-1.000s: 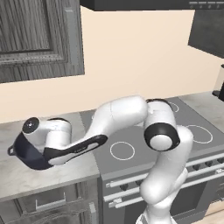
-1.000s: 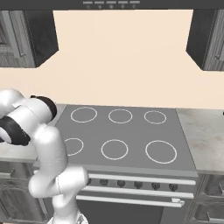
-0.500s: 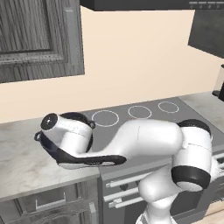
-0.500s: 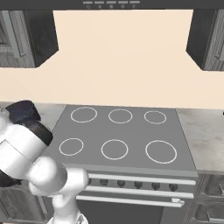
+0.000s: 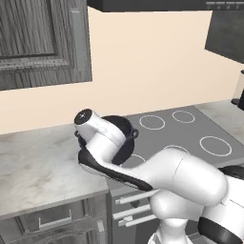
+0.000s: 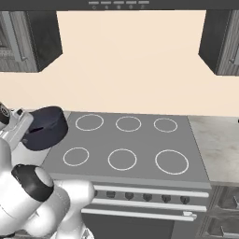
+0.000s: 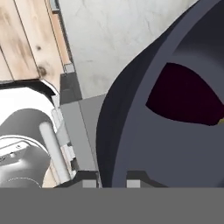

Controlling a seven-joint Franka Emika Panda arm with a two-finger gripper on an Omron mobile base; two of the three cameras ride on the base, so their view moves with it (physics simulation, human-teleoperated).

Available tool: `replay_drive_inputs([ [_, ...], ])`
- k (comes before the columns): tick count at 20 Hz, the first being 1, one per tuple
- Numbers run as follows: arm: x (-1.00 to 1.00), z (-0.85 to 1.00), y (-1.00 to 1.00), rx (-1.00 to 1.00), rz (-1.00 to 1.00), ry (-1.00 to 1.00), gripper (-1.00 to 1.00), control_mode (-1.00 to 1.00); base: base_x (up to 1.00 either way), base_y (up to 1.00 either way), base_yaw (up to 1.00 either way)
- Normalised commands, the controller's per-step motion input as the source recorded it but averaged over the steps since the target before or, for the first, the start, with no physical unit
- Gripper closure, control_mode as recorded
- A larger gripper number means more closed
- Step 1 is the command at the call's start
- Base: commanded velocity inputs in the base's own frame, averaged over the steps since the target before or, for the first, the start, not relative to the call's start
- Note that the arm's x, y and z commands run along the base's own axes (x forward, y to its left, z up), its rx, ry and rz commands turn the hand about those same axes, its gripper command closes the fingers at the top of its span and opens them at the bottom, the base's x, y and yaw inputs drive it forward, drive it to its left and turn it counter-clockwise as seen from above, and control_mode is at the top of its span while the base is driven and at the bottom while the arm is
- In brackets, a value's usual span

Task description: Turn on the sink faucet. Then move the eggplant from the counter to the sink. Turn off the sink. Move the vegetable from the sink to the pot next to the stove. Finally move the pot to the front right burner.

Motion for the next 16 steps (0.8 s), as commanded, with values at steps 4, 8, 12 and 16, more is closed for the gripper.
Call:
replay_drive_inputs([
  [4, 0.0, 0.06, -0.93, 0.07, -0.31, 0.0, 1.0, -1.0, 0.0, 0.0, 0.0],
  [8, 0.0, 0.11, -0.97, 0.08, -0.31, 0.0, 1.0, -1.0, 0.0, 0.0, 0.0],
  [12, 0.03, 0.09, -0.99, 0.07, -0.29, 0.0, 1.0, -1.0, 0.0, 0.0, 0.0],
  [16, 0.18, 0.11, -0.97, 0.06, -0.26, 0.0, 1.0, -1.0, 0.0, 0.0, 0.0],
])
